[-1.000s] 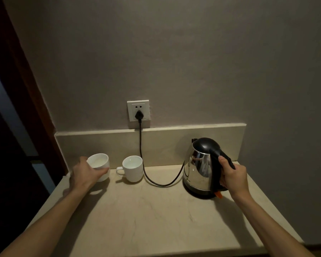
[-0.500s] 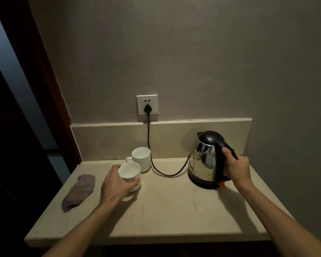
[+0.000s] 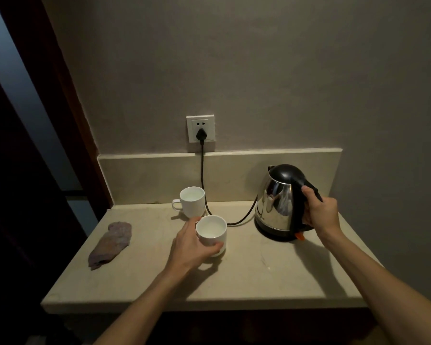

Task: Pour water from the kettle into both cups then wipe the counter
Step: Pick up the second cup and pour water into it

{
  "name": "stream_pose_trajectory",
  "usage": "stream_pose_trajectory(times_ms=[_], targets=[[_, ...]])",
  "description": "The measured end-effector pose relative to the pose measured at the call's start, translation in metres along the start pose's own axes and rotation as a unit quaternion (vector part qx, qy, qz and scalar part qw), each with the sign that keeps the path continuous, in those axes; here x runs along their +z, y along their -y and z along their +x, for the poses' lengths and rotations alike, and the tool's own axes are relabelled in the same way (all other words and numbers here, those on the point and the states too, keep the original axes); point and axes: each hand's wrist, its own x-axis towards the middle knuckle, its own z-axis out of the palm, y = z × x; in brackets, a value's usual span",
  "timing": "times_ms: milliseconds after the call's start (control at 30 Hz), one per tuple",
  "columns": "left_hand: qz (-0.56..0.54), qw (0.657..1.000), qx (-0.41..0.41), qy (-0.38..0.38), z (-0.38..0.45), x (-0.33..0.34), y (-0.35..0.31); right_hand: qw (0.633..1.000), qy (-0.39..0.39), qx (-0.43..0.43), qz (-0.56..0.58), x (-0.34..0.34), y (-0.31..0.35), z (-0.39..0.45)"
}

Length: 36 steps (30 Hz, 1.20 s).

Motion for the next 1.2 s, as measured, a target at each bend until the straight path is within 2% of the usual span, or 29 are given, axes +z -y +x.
stream_pose_trajectory(times_ms=[267, 500, 733, 833, 967, 1200], targets=[[-0.035, 0.999, 0.007, 0.012, -0.004, -0.003, 0.005, 1.000, -0.021, -0.004, -0.009, 0.005, 0.015, 0.004], [-0.019, 0.999, 0.019, 0.019, -0.002, -0.002, 0.006, 0.999, -0.018, -0.033, -0.025, 0.009, 0.047, 0.001], [-0.013, 0.999, 0.027, 0.026, 0.000, -0.002, 0.009, 0.996, 0.070, -0.058, 0.009, 0.014, 0.082, -0.021], [-0.011, 0.999, 0.034, 0.027, 0.000, -0.002, 0.010, 0.989, 0.138, -0.055, 0.012, 0.014, 0.097, -0.027], [-0.010, 0.998, 0.039, 0.047, 0.002, -0.005, 0.011, 0.964, 0.261, -0.047, 0.003, 0.013, 0.117, -0.027], [-0.025, 0.994, 0.041, 0.103, 0.009, -0.017, 0.014, 0.912, 0.402, -0.010, -0.086, 0.026, 0.133, -0.010]])
